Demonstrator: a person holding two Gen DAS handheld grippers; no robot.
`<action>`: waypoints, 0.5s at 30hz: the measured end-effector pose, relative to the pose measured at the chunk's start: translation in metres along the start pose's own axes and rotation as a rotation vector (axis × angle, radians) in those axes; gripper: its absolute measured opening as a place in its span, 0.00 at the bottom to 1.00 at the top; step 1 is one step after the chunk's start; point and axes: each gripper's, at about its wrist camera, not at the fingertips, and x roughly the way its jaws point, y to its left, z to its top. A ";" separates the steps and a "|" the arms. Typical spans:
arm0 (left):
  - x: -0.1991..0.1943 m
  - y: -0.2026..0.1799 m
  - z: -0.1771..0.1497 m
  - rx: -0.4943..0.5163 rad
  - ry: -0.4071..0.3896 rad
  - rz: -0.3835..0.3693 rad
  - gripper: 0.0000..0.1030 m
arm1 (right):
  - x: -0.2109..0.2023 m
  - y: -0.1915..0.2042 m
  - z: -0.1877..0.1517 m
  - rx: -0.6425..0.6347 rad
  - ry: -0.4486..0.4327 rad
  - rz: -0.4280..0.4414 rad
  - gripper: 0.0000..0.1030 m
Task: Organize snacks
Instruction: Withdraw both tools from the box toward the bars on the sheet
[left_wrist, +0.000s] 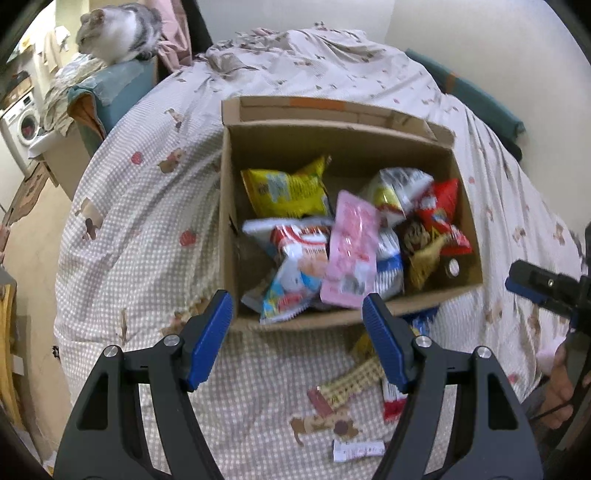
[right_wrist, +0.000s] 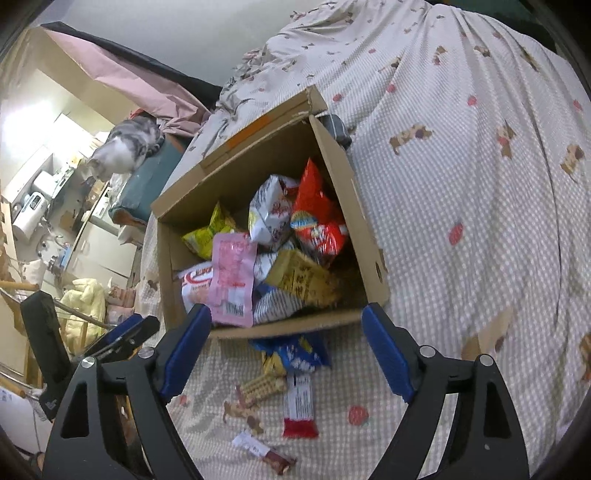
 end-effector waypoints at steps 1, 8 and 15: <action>-0.001 -0.001 -0.003 0.005 0.006 0.000 0.68 | -0.001 0.001 -0.003 -0.009 0.004 -0.004 0.84; 0.000 -0.004 -0.022 0.026 0.060 -0.011 0.68 | -0.005 0.001 -0.023 0.012 0.033 -0.004 0.84; 0.010 -0.011 -0.033 0.070 0.127 -0.056 0.68 | -0.007 -0.006 -0.041 0.065 0.067 -0.001 0.84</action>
